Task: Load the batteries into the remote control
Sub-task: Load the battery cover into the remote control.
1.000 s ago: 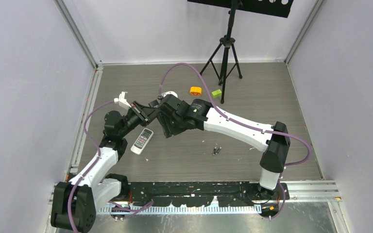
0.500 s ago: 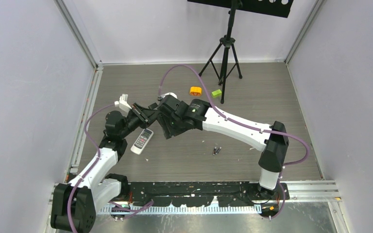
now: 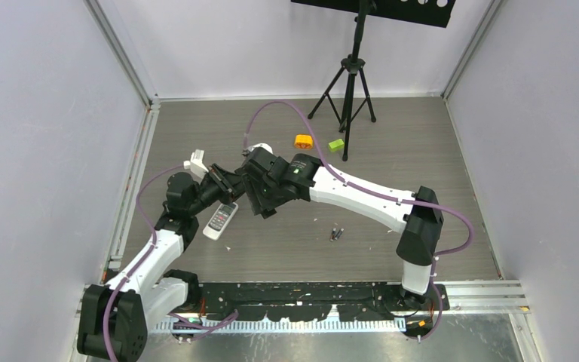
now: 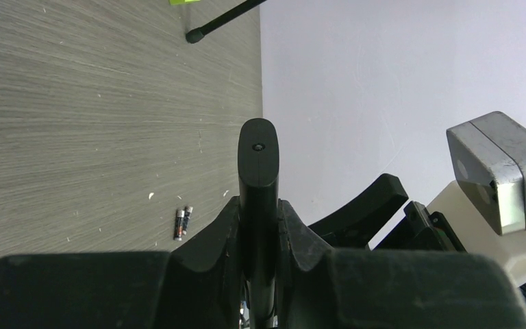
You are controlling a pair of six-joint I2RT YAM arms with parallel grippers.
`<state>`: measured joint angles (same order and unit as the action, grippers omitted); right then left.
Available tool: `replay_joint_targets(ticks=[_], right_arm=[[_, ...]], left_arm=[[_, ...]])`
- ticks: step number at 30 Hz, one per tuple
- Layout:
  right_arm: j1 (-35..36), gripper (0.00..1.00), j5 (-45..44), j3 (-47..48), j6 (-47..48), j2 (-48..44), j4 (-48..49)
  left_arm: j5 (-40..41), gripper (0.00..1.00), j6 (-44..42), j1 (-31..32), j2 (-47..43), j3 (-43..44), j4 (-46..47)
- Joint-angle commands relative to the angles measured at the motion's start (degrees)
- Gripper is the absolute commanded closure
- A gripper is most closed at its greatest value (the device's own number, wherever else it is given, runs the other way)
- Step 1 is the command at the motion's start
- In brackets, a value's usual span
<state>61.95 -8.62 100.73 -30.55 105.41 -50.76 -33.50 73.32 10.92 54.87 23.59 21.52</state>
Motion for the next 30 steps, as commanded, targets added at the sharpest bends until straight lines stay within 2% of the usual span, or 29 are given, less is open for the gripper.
replay_joint_targets(ticks=[1, 7, 17, 26, 30], right_arm=[[-0.45, 0.41, -2.52, 1.75, 0.19, -0.33, 1.83], [-0.52, 0.4, -2.22, 1.58, -0.06, -0.91, 1.85], [-0.81, 0.15, 2.21, -4.92, -2.35, -7.97, 9.9], [-2.86, 0.11, 2.39, -17.27, -13.77, -19.55, 20.76], [-2.98, 0.11, -0.43, -23.8, -19.76, -25.1, 25.91]], left_arm=[[-2.73, 1.0, 1.22, 0.28, -1.03, 1.97, 0.14], [-2.21, 1.0, 1.3, 0.25, -0.74, 1.9, -0.41], [-1.59, 1.0, 1.5, 0.26, -1.52, 1.97, -0.56], [-0.44, 1.0, 1.68, 0.29, -2.94, 3.38, -1.5], [0.23, 1.0, 2.06, 0.26, -3.81, 4.68, -2.59]])
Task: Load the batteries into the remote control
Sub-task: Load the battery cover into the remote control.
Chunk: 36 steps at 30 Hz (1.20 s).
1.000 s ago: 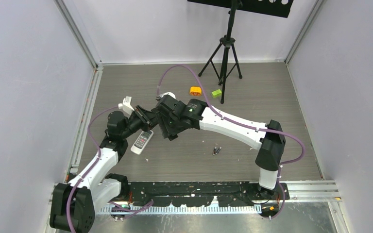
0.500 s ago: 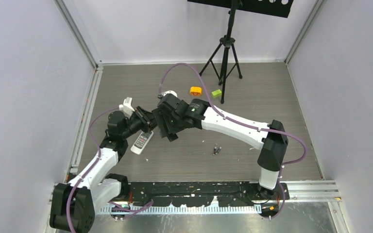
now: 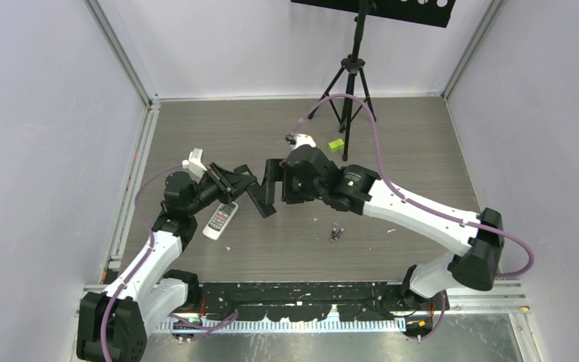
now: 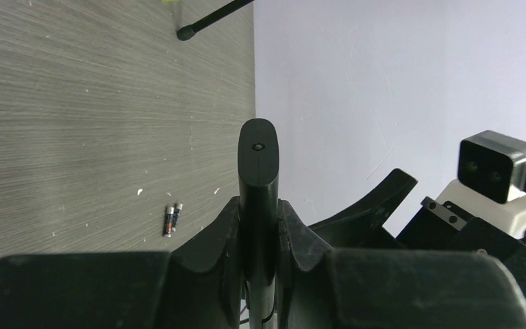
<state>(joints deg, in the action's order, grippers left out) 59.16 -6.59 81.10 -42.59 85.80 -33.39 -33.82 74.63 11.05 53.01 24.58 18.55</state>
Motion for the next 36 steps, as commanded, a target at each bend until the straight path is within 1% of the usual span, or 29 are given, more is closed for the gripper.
replay_joint_targets(ticks=[1, 4, 6, 9, 11, 14, 16, 20, 22, 28, 32, 34, 36], right_arm=[[-0.16, 0.11, -3.52, -6.19, -9.7, -6.67, 9.81], [-0.15, 0.13, -5.58, -12.97, -15.4, -9.79, 15.78], [-0.18, 0.13, -5.1, -16.42, -18.27, -11.23, 20.13], [-0.12, 0.15, -3.66, -18.5, -20.29, -11.25, 23.87], [-0.1, 0.19, -3.03, -19.43, -21.75, -10.95, 25.44], [-0.15, 0.28, -2.52, -21.92, -25.05, -10.43, 28.53], [-0.09, 0.36, -2.45, -23.93, -27.67, -10.17, 30.89], [-0.15, 0.48, -1.41, -27.88, -32.15, -9.52, 38.08], [-0.1, 0.52, -1.04, -29.5, -33.51, -9.35, 41.26], [-0.11, 0.56, -0.24, -31.27, -34.36, -9.01, 47.91], [-0.43, 0.58, 0.38, -30.32, -33.09, -8.07, 50.5], [-0.93, 0.62, 0.76, -29.23, -32.21, -7.08, 51.32], [-1.75, 0.68, 1.94, -28.9, -31.9, -6.07, 53.43]], left_arm=[[0.79, 1.0, 1.23, 0.14, -2.07, 4.15, 0.4], [1.39, 1.0, 3.58, 0.12, -2.24, 4.91, 1.38], [1.57, 1.0, 5.65, 0.16, -2.1, 5.21, 3.3], [1.4, 1.0, 8.48, 0.12, -2.21, 5.5, 5.66], [1.45, 1.0, 9.87, 0.16, -2.71, 5.89, 5.79], [2.1, 1.0, 12.49, 0.13, -3.71, 6.09, 6.94], [2.39, 1.0, 14.5, 0.11, -4.24, 6.12, 8.42], [2.96, 1.0, 18.23, 0.14, -5.71, 6.35, 11.1], [2.91, 1.0, 19.34, 0.12, -6.35, 6.59, 11.65], [0.79, 1.0, 21.62, 0.12, -7.84, 6.55, 12.12], [-1.62, 1.0, 21.0, 0.19, -8.67, 5.93, 12.72], [-3.62, 1.0, 20.23, 0.18, -8.87, 5.67, 12.79], [-6.07, 1.0, 19.68, 0.2, -8.97, 5.49, 12.92]])
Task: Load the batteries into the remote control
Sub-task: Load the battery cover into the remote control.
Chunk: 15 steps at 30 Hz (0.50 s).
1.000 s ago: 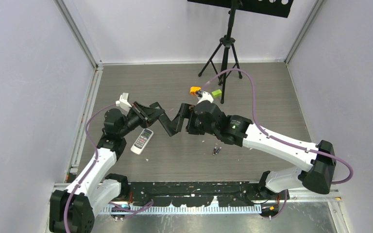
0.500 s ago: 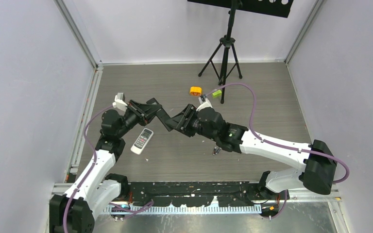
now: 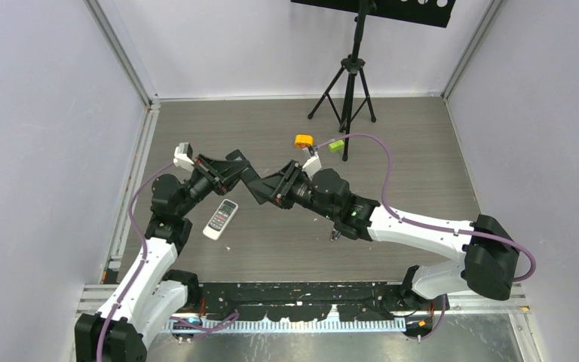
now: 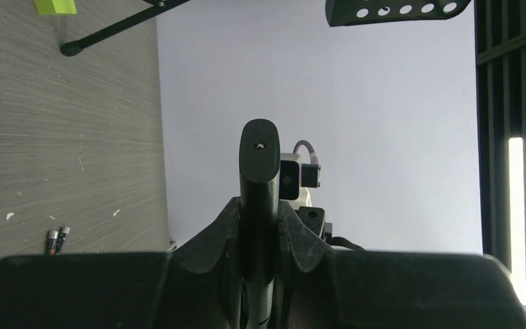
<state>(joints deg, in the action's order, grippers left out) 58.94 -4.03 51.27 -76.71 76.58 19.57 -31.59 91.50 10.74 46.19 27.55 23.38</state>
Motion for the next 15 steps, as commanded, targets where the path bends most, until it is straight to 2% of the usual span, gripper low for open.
replay_joint_targets(ticks=[1, 6, 11, 15], right_arm=[[-1.93, 0.71, -0.02, 0.94, 2.25, 3.57, 1.53], [-3.14, 0.77, 2.05, 0.85, 4.27, 4.15, 4.59], [-3.47, 0.78, 3.26, 0.82, 8.35, 4.02, 7.18], [-3.83, 0.78, 3.02, 1.13, 7.83, 5.2, 8.37]], left_arm=[[-9.3, 1.0, 2.51, 0.51, -2.2, 2.44, 8.17], [-10.99, 1.0, 2.17, 0.5, -2.5, 1.95, 8.26], [-11.12, 1.0, 2.51, 0.51, -0.63, 2.68, 10.52], [-12.2, 1.0, 4.29, 0.58, 1.84, 3.34, 14.47]])
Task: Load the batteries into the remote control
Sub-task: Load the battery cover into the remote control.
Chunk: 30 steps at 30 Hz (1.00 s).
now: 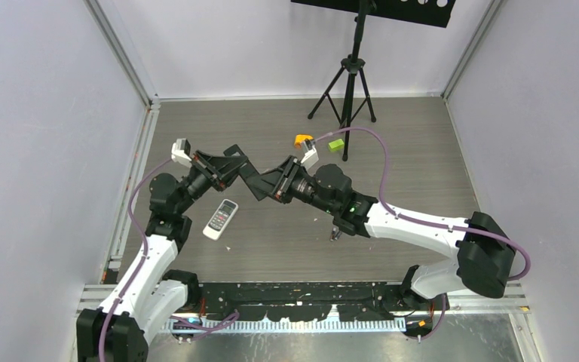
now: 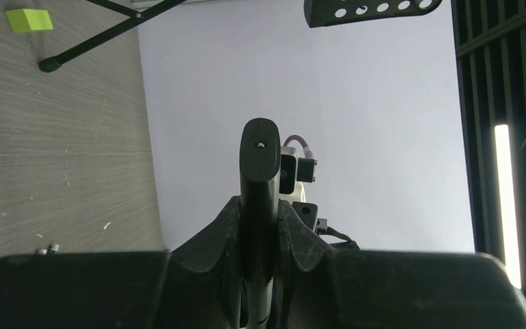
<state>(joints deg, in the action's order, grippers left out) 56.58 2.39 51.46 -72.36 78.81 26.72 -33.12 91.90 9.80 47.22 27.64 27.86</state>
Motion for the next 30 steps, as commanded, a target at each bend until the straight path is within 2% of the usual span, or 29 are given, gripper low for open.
replay_joint_targets(ticks=[1, 5, 16, 21, 23, 26, 30], right_arm=[[-1.59, 0.78, -3.64, 1.19, 3.11, 3.68, 2.04], [-1.67, 0.77, -6.11, 2.55, 2.77, 6.35, 4.7], [-2.86, 0.76, -11.3, 3.07, 0.64, 8.91, 6.7], [-4.59, 0.77, -11.75, 5.99, -3.42, 8.15, -6.63], [-4.8, 0.77, -11.73, 5.9, -3.94, 7.67, -7.84], [-4.85, 0.73, -11.97, 5.17, -3.87, 6.76, -8.38], [-4.98, 0.62, -9.03, 3.38, -2.3, 6.03, -4.01]], left_arm=[[-10.79, 1.0, 4.63, 1.52, 1.75, 3.33, 11.81], [-10.19, 1.0, 6.06, 2.78, 3.9, 3.87, 15.21], [-8.98, 1.0, 6.47, 3.73, 2.24, 2.69, 14.38], [-7.66, 1.0, 3.51, 3.73, 0.85, 2.55, 11.69], [-6.84, 1.0, 2.28, 3.73, 0.18, 2.72, 10.43], [-5.77, 1.0, 0.66, 3.73, -0.41, 2.85, 8.65], [-4.18, 1.0, -0.35, 3.73, -0.39, 2.76, 7.77]])
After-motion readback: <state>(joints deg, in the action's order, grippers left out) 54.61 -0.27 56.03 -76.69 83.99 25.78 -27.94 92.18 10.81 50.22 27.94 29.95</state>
